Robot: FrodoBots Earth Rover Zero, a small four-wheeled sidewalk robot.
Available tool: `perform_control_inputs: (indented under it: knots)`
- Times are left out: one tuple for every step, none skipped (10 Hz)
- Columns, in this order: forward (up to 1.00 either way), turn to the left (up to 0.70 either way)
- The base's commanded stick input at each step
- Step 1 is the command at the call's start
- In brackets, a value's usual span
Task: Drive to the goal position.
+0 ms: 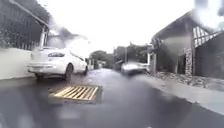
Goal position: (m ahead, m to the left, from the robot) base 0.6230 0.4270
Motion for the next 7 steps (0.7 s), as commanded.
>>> perform_control_inputs:
  knots:
    - [0.70, 0.00]
    - [0.70, 0.00]
    - [0.70, 0.00]
    - [0.70, 0.00]
    - [0.70, 0.00]
    - [0.70, 0.00]
    - [0.70, 0.00]
